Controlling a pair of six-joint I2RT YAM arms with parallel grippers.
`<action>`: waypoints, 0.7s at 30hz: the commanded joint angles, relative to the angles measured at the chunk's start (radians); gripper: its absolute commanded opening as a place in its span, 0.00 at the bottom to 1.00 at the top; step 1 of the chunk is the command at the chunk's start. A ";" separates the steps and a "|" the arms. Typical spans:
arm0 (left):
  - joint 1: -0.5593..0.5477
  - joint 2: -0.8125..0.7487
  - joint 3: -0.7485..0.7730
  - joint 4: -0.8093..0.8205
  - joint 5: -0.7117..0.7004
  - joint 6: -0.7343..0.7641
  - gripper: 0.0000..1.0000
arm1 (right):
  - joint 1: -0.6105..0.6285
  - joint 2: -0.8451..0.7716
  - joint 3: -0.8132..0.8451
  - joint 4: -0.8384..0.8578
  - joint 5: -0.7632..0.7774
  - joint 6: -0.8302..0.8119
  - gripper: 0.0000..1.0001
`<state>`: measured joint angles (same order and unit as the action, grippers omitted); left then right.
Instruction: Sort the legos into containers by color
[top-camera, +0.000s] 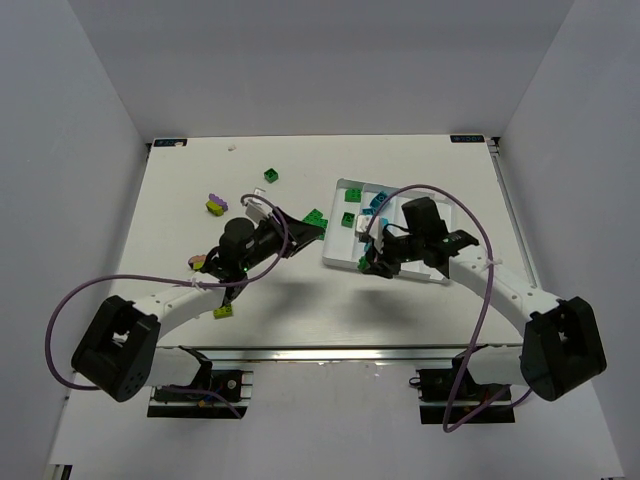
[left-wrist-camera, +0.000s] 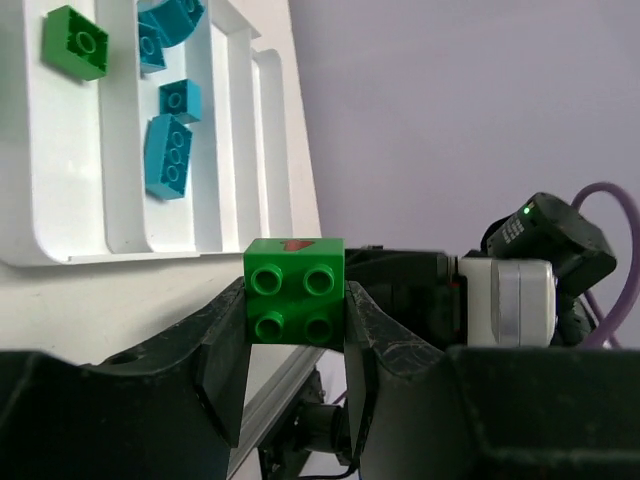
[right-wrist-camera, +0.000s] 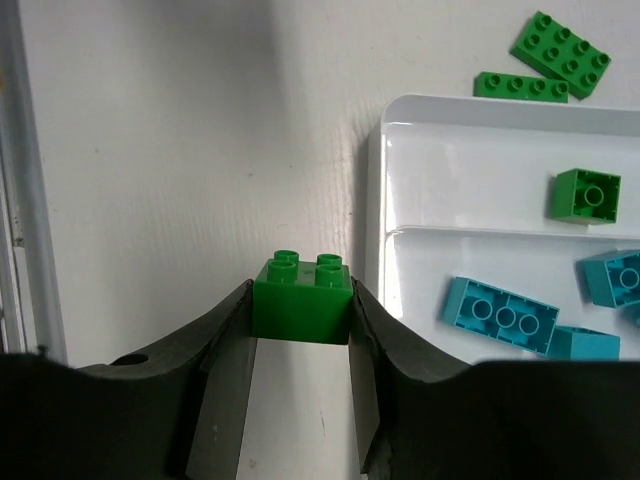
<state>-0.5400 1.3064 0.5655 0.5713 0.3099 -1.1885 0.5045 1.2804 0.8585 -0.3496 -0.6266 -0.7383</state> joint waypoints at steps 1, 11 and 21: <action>0.002 -0.030 0.037 -0.127 -0.034 0.076 0.14 | -0.021 0.057 0.048 0.095 0.042 0.065 0.00; -0.002 -0.070 0.047 -0.281 -0.074 0.161 0.14 | -0.041 0.509 0.473 0.147 0.254 0.399 0.00; -0.006 -0.076 0.066 -0.315 -0.095 0.201 0.16 | -0.072 0.750 0.718 0.106 0.346 0.448 0.16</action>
<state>-0.5407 1.2579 0.5880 0.2802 0.2325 -1.0241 0.4450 2.0132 1.5047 -0.2356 -0.3145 -0.3202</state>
